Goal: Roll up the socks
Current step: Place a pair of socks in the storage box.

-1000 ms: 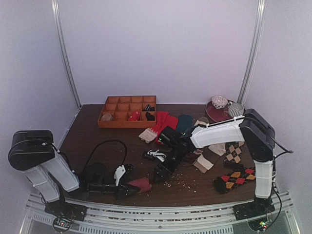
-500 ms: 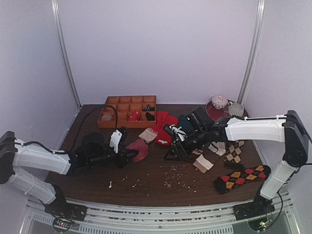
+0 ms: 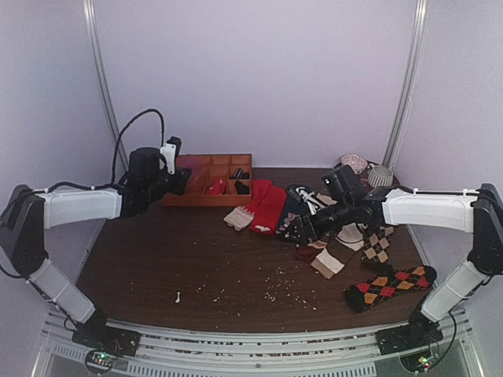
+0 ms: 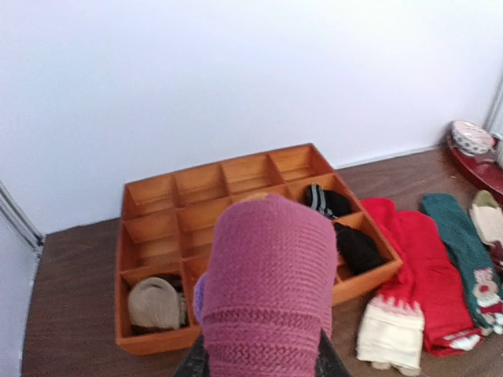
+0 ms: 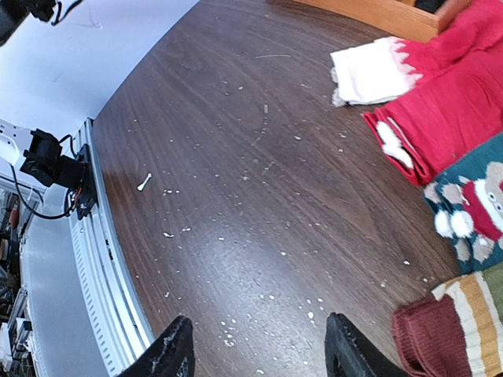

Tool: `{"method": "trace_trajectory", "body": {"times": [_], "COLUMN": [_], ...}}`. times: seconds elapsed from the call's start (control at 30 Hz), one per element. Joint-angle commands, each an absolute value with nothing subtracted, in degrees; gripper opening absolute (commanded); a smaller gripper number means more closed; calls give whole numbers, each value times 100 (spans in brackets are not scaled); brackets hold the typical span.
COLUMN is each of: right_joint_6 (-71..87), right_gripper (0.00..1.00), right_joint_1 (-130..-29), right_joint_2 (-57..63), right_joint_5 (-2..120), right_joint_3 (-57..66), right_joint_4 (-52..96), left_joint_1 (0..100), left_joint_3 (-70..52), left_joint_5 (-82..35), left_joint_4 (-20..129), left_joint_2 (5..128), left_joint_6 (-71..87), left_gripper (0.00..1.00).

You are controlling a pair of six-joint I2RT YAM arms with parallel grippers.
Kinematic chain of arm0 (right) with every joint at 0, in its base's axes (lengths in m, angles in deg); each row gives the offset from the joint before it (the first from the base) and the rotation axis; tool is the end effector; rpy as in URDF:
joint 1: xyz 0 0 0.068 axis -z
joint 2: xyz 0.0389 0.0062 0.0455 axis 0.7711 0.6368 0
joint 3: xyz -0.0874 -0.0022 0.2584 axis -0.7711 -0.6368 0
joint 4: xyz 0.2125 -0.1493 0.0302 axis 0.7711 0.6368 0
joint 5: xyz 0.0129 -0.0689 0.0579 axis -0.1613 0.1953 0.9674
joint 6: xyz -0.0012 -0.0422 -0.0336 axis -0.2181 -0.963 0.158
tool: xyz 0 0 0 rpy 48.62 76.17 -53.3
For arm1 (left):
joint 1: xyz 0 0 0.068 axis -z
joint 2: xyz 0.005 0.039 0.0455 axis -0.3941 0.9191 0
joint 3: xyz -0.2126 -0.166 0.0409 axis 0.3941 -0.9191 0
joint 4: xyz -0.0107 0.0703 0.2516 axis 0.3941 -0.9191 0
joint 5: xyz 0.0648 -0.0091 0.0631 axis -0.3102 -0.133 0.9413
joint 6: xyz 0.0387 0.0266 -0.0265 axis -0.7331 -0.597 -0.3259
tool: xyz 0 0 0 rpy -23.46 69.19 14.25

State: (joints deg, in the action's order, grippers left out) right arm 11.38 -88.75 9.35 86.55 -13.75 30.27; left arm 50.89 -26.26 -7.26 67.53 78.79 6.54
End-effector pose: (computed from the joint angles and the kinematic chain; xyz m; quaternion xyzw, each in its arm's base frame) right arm 0.2473 0.2215 0.2422 -0.3349 0.8021 0.4180 0.2641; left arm 0.3137 -0.1592 0.2613 0.0856 0.8025 -0.1370 0.5743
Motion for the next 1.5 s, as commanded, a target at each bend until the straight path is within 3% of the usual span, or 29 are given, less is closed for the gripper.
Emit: {"method": "trace_trajectory", "body": {"times": [0.0, 0.27, 0.67, 1.13, 1.47], "right_joint_6": [1076, 1086, 1077, 1068, 1085], "right_gripper": [57, 57, 57, 57, 56], "right_joint_1": [-8654, -8385, -8271, -8233, -8235], "right_joint_2": [756, 829, 1164, 1425, 1389], "right_joint_5": [8723, 8970, 9275, 9471, 9505], "right_joint_3": [-1534, -1780, -1941, -2034, -2109], "right_joint_4": [2959, 2803, 2559, 2437, 2454], "left_joint_1": [5065, 5053, 4941, 4896, 4808], "left_joint_3": [-1719, -678, -171, 416, 959], "left_joint_5": [329, 1384, 2190, 2365, 1525], "left_joint_4": [6620, 6668, 6899, 6729, 5659], "left_joint_2": [8563, 10014, 10894, 11720, 12032], "left_joint_6": [-131, -852, -1083, -1873, -1637], "left_gripper": [0, 0, 0, 0, 0]}}
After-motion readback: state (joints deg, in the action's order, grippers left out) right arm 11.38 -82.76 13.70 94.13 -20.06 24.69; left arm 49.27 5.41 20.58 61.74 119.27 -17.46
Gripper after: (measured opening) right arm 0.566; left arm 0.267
